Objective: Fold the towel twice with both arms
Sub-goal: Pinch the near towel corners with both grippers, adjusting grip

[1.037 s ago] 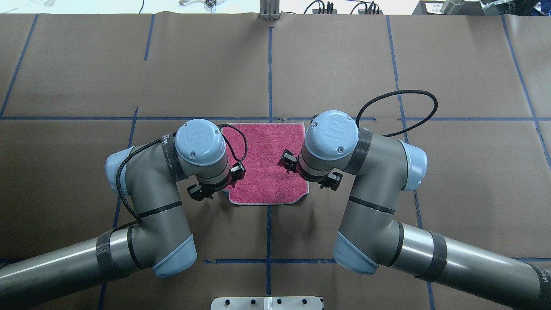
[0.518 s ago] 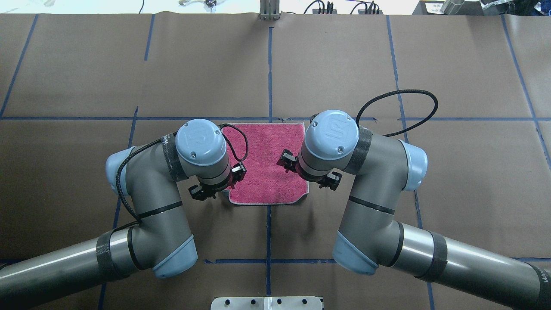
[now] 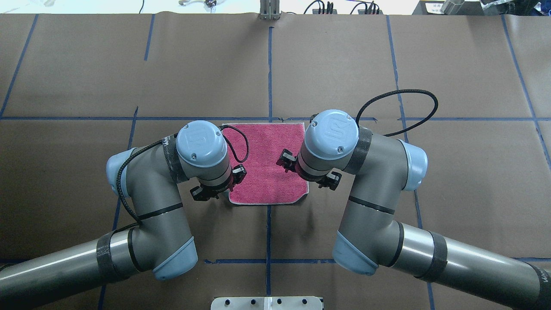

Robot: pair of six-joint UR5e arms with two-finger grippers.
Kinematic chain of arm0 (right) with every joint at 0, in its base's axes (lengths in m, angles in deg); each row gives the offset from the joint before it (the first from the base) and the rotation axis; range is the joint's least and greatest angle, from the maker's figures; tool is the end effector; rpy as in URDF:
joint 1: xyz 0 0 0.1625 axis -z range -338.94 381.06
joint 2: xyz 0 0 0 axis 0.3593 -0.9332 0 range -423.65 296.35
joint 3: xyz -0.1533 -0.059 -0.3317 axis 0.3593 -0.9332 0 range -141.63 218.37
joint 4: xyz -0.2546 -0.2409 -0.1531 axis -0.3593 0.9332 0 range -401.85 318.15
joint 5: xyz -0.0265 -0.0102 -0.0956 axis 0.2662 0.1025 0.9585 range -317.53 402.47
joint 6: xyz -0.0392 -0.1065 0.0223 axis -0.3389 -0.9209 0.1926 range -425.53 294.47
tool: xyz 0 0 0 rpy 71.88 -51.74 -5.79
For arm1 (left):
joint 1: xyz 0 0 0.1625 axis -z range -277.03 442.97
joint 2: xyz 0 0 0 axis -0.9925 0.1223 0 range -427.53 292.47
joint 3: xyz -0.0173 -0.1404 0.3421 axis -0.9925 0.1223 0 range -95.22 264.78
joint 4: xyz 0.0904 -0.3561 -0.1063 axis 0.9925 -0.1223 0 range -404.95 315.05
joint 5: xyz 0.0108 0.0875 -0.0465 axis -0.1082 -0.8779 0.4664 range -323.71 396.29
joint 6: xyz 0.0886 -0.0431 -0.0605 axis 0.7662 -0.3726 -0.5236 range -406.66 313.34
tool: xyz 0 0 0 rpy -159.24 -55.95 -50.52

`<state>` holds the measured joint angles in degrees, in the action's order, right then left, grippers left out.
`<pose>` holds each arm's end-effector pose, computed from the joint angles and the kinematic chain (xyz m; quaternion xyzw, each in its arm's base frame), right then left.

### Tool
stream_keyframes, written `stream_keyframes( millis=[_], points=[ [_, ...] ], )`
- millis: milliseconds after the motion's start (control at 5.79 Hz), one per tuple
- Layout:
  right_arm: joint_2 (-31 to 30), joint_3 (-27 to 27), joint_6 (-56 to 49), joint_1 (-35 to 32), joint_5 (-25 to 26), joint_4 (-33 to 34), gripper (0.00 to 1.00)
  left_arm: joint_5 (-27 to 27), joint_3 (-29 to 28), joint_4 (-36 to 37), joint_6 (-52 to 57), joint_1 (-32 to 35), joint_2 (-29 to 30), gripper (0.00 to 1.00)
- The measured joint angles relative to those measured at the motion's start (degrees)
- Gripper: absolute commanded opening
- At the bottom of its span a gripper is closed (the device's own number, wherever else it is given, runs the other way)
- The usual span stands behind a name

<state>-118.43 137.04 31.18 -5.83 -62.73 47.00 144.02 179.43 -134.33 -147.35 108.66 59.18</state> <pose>-0.5075 -0.3728 0.2246 -0.0538 -0.3951 0.2162 0.8912 0.5322 -0.3648 0.2408 -0.0983 0.3599 -0.2381 0.8967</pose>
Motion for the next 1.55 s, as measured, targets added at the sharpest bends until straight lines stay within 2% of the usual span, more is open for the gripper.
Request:
stream_keyframes(
  millis=[173,518,691,1555],
  points=[
    [0.0,0.0,0.0,0.0,0.0,0.0,1.0,0.0,0.0,0.0,-0.1,-0.3,0.0,0.34],
    [0.1,0.3,0.1,0.0,0.0,0.0,1.0,-0.1,0.0,0.1,-0.2,-0.5,-0.1,0.07],
    [0.1,0.7,0.1,0.0,0.0,0.0,1.0,-0.1,0.0,0.1,-0.2,-0.5,-0.1,0.03],
    [-0.8,-0.7,1.4,0.8,0.0,0.0,1.0,-0.3,0.4,0.2,-0.1,-0.5,0.0,0.02]
  ],
)
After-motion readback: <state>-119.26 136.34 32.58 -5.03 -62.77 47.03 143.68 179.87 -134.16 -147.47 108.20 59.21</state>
